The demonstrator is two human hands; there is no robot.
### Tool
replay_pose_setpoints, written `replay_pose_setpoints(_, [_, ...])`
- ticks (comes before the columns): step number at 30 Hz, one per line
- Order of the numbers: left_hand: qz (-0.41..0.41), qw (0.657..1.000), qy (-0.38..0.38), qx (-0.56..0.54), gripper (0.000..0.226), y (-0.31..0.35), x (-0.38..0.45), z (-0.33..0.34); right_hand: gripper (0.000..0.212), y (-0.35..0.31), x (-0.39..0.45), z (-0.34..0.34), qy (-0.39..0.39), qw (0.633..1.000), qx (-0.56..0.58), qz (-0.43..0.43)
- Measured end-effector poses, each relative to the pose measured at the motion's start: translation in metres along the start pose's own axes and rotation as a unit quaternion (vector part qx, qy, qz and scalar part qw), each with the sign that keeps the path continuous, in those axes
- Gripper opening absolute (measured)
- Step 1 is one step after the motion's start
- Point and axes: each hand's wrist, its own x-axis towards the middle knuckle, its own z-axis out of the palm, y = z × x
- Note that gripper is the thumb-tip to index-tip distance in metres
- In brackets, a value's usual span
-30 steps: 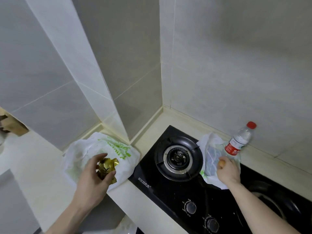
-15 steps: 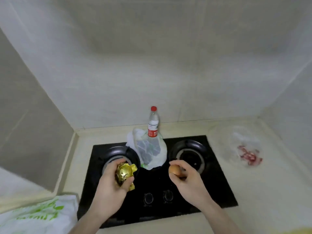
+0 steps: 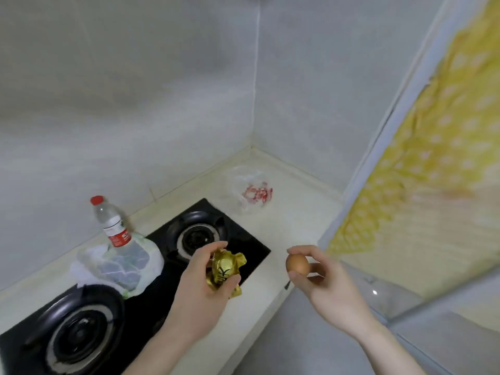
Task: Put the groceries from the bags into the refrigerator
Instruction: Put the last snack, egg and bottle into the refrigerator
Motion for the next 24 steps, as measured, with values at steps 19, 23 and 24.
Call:
replay_pose_setpoints(19, [0.213,0.933,-0.279,-0.077,0.055,0.252,0.014,0.360,0.036,0.106,-0.169,-0.344,0.339,0.937,0.005,0.087])
replay_pose_setpoints(23, [0.258,0.897,-0.351,-0.077,0.057,0.297,0.002,0.424,0.034,0.120,-0.206,-0.388,0.412,0.905,0.004,0.104])
replay_pose_setpoints(24, [0.270,0.886,-0.367,-0.078,0.056,0.308,0.000,0.439,0.034,0.123,-0.213,-0.397,0.433,0.895,0.006,0.107])
